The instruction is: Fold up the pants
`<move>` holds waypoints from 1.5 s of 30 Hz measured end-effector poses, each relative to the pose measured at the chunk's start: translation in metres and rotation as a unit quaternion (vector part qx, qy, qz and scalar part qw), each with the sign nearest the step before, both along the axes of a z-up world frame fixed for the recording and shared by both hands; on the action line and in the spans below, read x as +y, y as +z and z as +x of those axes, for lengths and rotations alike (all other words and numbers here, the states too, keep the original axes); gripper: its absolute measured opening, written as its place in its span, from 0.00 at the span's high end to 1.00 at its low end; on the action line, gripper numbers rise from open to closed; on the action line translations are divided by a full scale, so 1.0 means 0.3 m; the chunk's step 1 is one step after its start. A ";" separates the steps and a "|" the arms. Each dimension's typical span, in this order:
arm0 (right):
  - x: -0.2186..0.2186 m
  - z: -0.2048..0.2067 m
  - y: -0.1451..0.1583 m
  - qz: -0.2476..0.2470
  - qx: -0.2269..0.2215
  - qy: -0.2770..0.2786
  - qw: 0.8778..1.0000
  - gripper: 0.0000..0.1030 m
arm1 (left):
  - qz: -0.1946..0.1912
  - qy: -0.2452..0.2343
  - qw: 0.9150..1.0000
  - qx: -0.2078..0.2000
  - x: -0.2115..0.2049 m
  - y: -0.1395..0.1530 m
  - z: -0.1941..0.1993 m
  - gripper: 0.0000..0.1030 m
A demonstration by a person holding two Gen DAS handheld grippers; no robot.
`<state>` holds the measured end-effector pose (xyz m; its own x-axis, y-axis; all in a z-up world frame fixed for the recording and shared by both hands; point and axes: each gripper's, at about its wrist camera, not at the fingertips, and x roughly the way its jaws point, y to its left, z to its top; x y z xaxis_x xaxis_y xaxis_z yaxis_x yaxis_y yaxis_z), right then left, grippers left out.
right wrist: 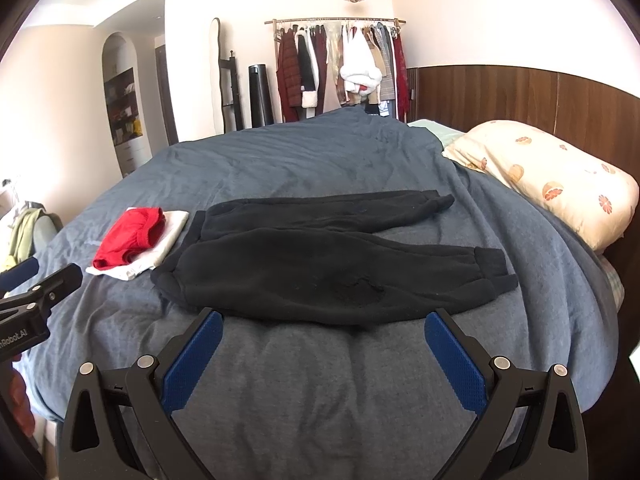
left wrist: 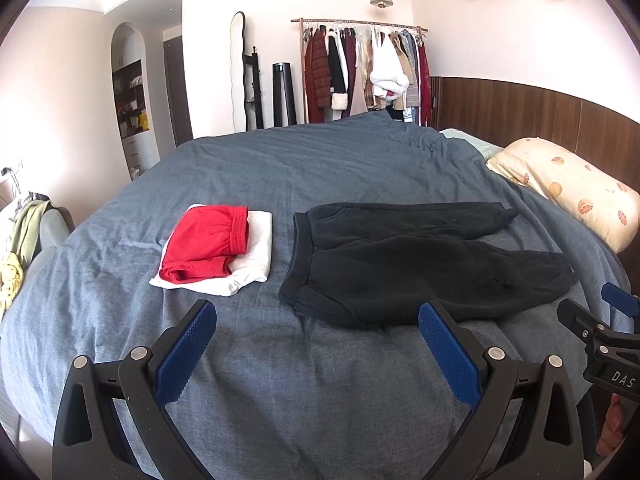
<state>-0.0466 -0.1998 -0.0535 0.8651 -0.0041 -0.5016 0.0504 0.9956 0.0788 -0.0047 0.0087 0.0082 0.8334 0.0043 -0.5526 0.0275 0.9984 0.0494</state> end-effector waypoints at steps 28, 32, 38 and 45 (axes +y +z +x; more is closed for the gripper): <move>0.032 0.013 -0.013 -0.006 0.003 0.007 1.000 0.00 | -0.007 0.002 1.000 0.002 0.030 -0.009 0.008 0.00; 0.039 0.020 -0.026 -0.009 0.007 0.008 1.000 0.00 | -0.012 0.003 1.000 0.007 0.048 -0.031 0.011 0.00; 0.047 0.033 -0.045 -0.014 0.009 0.010 1.000 0.00 | 0.000 0.005 1.000 0.006 0.055 -0.067 0.023 0.00; 0.066 0.077 -0.071 -0.048 0.004 0.014 0.999 0.00 | 0.023 -0.012 1.000 -0.006 0.049 -0.119 0.066 0.00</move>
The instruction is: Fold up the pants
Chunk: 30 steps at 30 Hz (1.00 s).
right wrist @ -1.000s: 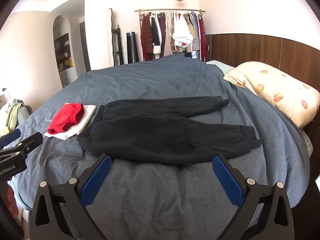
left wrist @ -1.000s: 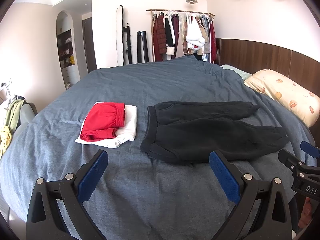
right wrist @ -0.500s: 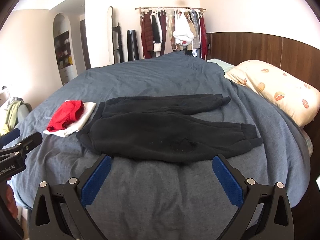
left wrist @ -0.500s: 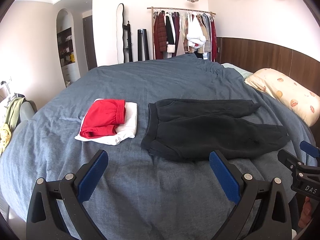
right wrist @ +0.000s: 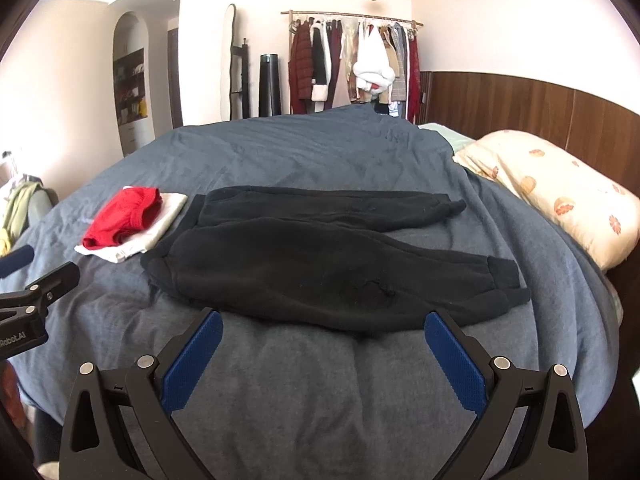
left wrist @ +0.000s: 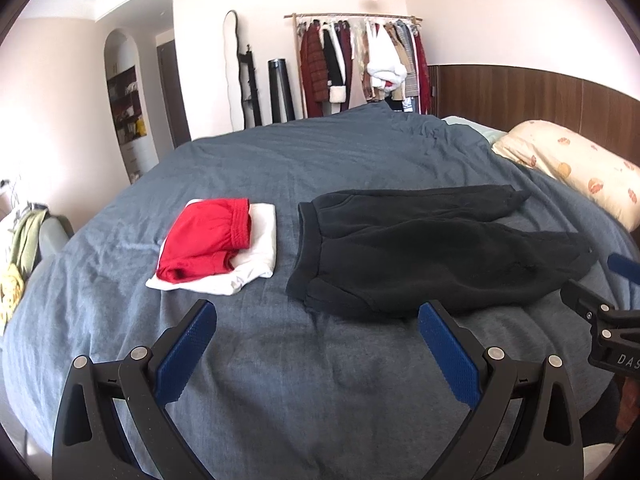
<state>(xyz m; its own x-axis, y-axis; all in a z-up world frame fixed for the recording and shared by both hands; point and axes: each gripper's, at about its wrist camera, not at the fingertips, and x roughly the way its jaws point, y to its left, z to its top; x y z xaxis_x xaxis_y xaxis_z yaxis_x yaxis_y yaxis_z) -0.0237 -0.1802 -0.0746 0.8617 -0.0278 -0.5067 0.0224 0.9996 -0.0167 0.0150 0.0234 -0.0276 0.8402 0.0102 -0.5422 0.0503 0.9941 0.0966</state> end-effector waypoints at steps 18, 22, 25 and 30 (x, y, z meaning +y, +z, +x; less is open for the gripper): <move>0.004 0.190 -0.151 -0.051 0.060 0.003 0.997 0.01 | 0.102 -0.076 0.992 0.021 -0.047 -0.193 0.198 0.05; 0.001 0.228 -0.187 -0.059 0.078 0.002 0.995 0.02 | 0.125 -0.098 0.987 0.038 -0.079 -0.247 0.238 0.05; 0.002 0.248 -0.210 -0.077 0.083 0.002 0.994 0.02 | 0.149 -0.110 0.982 0.043 -0.108 -0.280 0.258 0.05; -0.010 0.273 -0.239 -0.100 0.095 0.006 0.990 0.08 | 0.172 -0.136 0.974 0.057 -0.155 -0.331 0.290 0.05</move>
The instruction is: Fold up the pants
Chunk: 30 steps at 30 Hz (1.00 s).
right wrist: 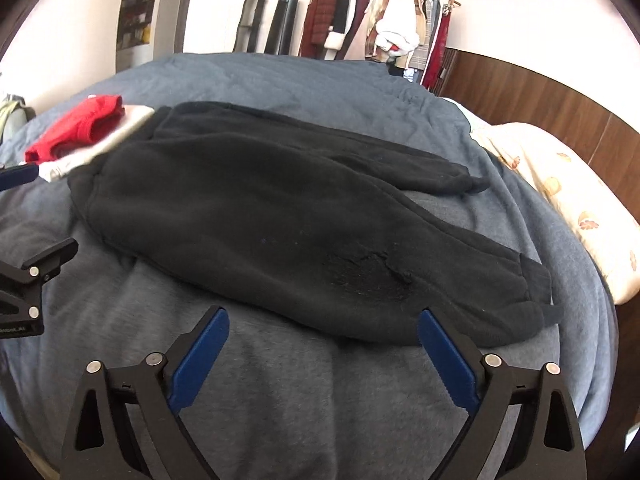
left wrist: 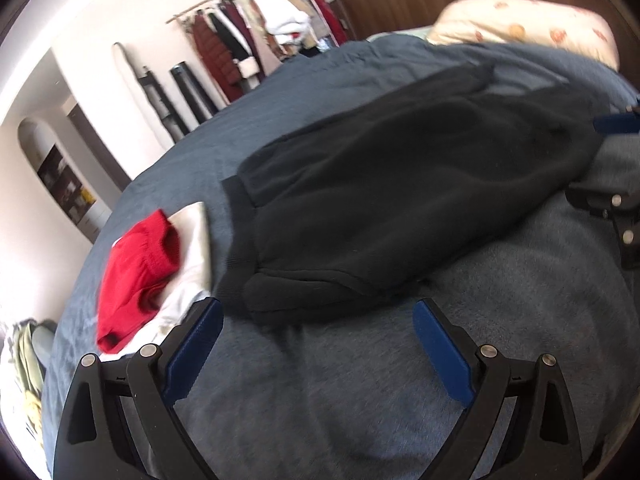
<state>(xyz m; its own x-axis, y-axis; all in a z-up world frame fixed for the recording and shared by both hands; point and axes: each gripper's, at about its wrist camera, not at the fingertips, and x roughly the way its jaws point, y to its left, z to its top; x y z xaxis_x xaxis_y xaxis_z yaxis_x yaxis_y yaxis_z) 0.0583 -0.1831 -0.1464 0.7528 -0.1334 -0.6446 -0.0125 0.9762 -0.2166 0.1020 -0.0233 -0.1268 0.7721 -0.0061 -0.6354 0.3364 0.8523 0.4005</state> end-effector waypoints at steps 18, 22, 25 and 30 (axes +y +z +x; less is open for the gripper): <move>-0.020 0.028 -0.067 -0.069 0.007 0.007 0.998 0.48 | -0.013 -0.030 0.999 0.039 -0.037 -0.044 0.089 0.59; -0.040 0.032 -0.052 -0.049 0.001 0.000 0.999 0.69 | -0.032 -0.024 0.998 0.042 -0.032 -0.030 0.094 0.65; -0.056 0.032 -0.028 -0.031 -0.011 -0.004 0.999 0.81 | -0.041 -0.022 0.998 0.037 -0.034 -0.012 0.093 0.71; -0.095 0.042 0.021 0.025 -0.022 -0.013 0.999 0.86 | -0.053 -0.016 0.998 0.025 -0.049 0.028 0.101 0.78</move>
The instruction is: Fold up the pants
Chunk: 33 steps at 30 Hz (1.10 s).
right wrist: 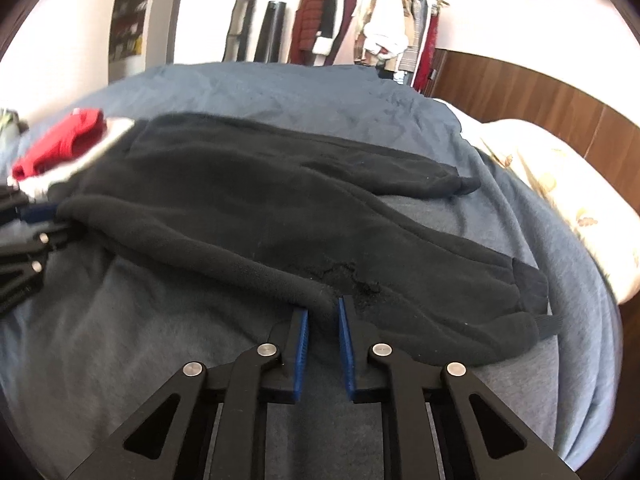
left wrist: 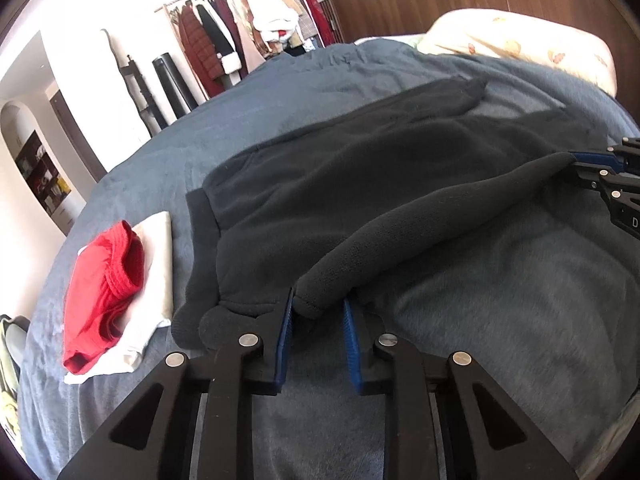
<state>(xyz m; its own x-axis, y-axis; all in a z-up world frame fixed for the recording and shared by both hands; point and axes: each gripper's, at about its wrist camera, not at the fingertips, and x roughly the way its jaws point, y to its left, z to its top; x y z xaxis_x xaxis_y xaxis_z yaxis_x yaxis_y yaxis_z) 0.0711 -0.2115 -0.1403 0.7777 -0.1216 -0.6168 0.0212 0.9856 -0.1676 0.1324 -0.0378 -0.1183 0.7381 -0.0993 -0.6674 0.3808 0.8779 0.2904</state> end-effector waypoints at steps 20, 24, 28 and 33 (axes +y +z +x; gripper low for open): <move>-0.063 0.204 0.319 0.048 -0.104 0.002 0.993 0.91 | -0.032 0.011 0.997 -0.073 0.000 0.273 0.202 0.79; -0.085 0.327 0.360 0.055 -0.091 0.008 0.994 0.91 | -0.023 0.005 0.998 -0.064 -0.009 0.287 0.296 0.79; -0.105 0.450 0.376 0.056 -0.068 0.017 0.996 0.91 | -0.016 0.001 0.999 -0.049 -0.007 0.289 0.410 0.79; -0.116 0.618 0.366 0.057 -0.030 0.026 0.998 0.91 | -0.012 0.006 1.000 -0.021 -0.012 0.265 0.548 0.79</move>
